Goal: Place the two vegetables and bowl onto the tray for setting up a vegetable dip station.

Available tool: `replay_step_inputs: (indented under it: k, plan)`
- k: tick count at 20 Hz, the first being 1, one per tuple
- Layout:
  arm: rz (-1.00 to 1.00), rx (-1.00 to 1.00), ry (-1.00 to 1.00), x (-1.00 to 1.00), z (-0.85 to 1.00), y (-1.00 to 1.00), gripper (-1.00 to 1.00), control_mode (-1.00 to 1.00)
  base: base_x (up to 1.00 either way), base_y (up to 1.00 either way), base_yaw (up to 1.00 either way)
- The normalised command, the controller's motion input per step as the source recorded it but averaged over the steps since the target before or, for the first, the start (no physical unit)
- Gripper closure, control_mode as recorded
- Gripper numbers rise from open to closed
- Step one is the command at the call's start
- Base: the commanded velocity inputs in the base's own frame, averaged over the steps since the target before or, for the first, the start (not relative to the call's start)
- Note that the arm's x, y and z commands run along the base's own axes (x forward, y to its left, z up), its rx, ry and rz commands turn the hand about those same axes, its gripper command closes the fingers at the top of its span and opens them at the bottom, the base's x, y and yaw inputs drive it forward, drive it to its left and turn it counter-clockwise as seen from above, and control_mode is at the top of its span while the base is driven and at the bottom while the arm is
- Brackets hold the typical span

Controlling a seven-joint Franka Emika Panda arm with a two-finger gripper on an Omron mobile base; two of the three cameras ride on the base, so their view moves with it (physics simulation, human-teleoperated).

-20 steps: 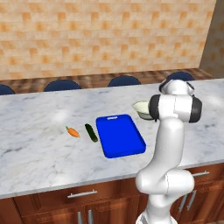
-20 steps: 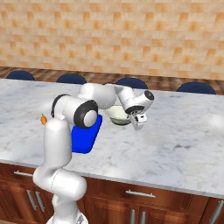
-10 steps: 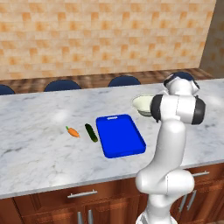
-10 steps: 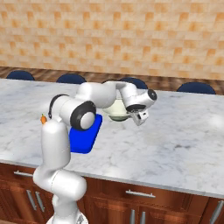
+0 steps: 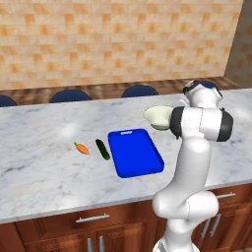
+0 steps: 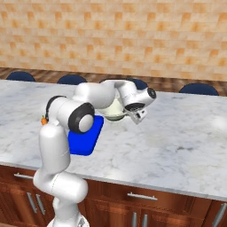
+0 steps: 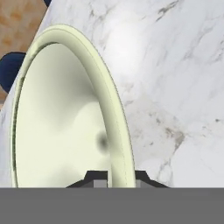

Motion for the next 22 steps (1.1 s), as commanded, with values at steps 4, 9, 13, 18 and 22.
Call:
replay_step_inputs:
  k: [4,9,13,18,22]
  plan:
    - [0.13,0.00,-0.03,-0.10,0.26,0.22,1.00,-1.00,0.00,0.00,0.00]
    - [0.11,0.02,-0.01,-0.17,0.15,0.28,1.00,-1.00,0.00,0.00,0.00]
    - [0.10,0.00,0.00,-0.20,0.03,0.35,1.00,-1.00,0.00,0.00,0.00]
    - [0.07,0.03,-0.01,-0.19,0.00,0.38,1.00,-1.00,0.00,0.00,0.00]
    - [0.03,0.04,-0.05,-0.14,0.00,0.41,1.00,-1.00,0.00,0.00,0.00]
